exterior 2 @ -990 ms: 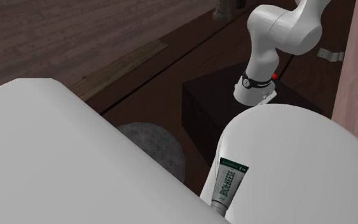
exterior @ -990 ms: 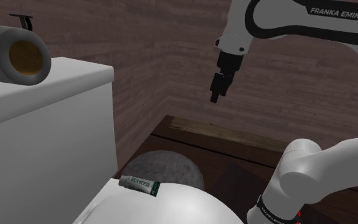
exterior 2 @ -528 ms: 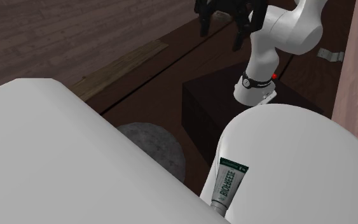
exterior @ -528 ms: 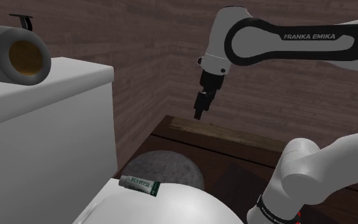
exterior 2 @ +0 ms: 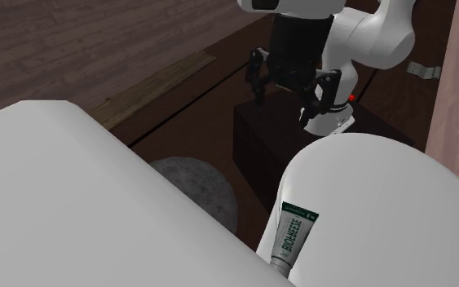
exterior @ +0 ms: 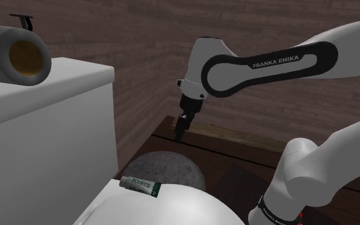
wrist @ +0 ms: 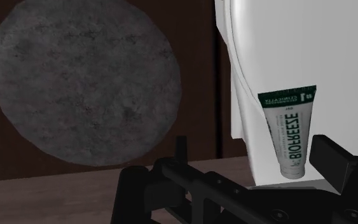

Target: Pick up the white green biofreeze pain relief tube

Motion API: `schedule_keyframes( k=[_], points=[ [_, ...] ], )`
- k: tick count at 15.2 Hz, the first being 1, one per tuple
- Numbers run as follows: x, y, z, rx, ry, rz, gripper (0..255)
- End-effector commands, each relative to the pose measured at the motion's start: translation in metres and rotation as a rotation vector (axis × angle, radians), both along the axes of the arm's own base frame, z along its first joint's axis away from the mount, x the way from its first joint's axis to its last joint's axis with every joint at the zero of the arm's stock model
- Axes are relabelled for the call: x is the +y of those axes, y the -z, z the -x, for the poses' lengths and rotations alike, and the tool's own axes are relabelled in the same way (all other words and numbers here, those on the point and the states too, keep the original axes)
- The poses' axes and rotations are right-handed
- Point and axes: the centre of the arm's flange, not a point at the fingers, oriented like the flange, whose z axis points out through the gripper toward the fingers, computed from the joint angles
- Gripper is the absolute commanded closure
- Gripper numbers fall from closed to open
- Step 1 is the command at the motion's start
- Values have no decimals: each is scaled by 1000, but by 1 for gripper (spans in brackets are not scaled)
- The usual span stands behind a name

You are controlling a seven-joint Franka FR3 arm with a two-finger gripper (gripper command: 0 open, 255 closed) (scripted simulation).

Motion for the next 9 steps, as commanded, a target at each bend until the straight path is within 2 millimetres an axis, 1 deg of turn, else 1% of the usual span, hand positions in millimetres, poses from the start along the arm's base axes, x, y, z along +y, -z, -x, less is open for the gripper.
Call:
schedule_keyframes(
  k=[1, 9],
  points=[
    [16, 17, -5, -6, -32, -11, 0],
    [81, 91, -29, -24, -158, -53, 0]
  ],
)
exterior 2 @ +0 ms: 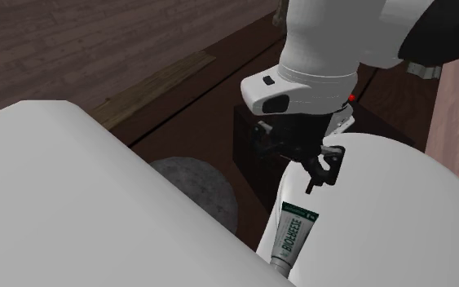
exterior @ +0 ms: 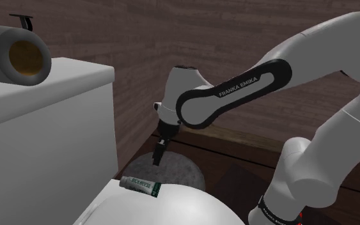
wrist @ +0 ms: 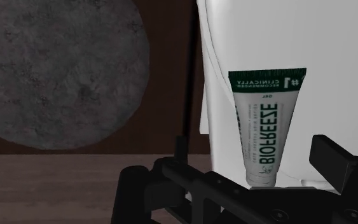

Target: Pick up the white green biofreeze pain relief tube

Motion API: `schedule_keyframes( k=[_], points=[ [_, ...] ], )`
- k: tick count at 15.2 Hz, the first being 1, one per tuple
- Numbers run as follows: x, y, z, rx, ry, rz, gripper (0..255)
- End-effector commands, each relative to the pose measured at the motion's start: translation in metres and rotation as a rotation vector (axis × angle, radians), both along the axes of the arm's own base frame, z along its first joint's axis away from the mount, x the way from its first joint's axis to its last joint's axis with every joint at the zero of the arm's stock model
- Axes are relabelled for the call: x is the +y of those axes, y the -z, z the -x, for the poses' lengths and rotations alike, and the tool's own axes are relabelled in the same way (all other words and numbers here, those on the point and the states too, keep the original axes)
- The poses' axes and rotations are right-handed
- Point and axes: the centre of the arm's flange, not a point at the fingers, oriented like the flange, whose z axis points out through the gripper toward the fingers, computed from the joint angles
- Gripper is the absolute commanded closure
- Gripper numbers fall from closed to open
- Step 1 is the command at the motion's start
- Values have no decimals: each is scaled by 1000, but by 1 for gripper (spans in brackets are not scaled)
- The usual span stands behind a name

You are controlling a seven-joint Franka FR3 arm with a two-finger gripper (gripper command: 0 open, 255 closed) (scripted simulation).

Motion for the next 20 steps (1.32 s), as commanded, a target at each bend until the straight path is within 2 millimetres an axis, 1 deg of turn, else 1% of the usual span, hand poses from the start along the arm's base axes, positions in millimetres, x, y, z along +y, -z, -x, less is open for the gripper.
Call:
schedule_keyframes(
  k=[1, 7, 14, 16, 17, 20],
  points=[
    [17, 18, -2, -6, -32, -11, 0],
    [68, 69, -14, -18, -123, -41, 0],
    [68, 106, -14, -18, -123, -41, 0],
    [68, 109, -14, -18, -123, -41, 0],
    [69, 108, -14, -18, -123, -41, 255],
    [69, 108, -14, -18, -123, -41, 255]
  ],
)
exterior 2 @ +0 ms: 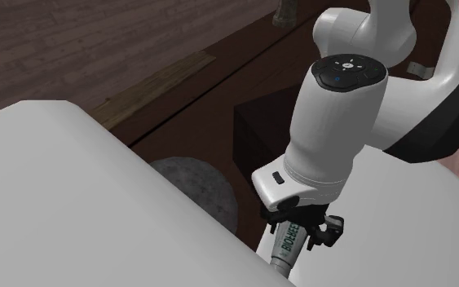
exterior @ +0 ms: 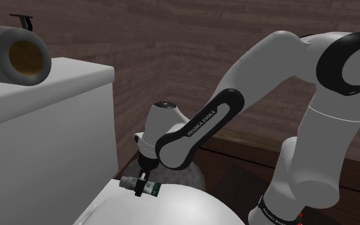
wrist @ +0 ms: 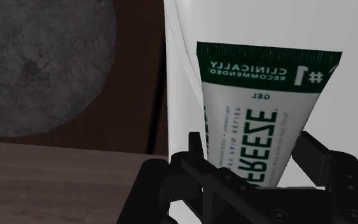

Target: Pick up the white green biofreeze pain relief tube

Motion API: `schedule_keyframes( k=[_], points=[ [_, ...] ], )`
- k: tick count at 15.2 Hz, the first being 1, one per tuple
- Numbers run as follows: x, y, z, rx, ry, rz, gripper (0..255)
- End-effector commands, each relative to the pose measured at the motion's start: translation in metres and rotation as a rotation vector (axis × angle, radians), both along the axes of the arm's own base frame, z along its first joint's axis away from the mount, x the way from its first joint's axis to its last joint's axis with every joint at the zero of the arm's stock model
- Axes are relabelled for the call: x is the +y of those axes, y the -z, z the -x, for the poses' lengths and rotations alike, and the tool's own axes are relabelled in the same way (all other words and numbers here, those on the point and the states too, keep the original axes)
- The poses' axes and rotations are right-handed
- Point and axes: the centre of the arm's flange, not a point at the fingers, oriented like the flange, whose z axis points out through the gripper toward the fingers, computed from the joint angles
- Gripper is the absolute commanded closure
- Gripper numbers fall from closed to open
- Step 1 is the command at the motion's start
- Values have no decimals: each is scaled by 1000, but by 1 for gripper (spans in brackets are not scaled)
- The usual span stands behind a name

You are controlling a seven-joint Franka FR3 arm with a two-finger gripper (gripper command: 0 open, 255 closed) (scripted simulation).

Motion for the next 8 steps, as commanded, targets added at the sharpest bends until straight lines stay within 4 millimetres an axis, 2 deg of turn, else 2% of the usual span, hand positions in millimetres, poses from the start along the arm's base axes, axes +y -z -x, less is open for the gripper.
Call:
schedule_keyframes(
  k=[1, 6, 8],
  points=[
    [0, 0, 0, 0, 0, 0, 255],
    [0, 1, 0, 0, 0, 0, 255],
    [0, -10, 0, 0, 0, 0, 255]
  ],
)
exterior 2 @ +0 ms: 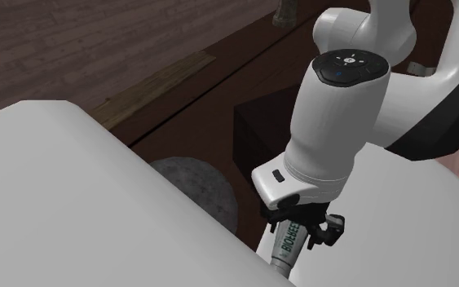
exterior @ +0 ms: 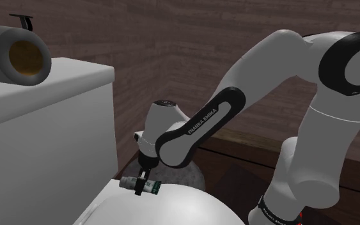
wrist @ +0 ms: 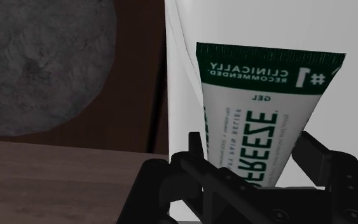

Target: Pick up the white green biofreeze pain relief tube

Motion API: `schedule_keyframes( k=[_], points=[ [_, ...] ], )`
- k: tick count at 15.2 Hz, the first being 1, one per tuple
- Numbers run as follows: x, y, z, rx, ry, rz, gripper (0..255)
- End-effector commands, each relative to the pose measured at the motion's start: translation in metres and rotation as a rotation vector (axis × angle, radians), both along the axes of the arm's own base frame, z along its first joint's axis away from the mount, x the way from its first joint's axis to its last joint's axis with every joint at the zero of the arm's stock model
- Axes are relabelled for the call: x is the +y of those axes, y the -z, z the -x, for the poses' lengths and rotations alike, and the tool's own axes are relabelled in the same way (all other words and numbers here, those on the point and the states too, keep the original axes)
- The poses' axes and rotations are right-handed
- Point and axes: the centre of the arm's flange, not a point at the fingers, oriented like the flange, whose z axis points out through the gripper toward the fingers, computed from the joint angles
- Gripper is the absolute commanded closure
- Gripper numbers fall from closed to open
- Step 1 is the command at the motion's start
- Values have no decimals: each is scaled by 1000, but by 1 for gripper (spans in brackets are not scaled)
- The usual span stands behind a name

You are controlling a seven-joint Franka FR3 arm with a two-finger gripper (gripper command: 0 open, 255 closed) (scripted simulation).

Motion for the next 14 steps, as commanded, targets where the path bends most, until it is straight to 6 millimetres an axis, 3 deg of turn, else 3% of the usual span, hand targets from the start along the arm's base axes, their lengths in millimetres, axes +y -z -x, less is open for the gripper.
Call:
schedule_keyframes(
  k=[1, 14],
  points=[
    [0, -10, 1, 0, 0, 0, 255],
    [0, -74, 1, 0, 0, 0, 255]
  ],
)
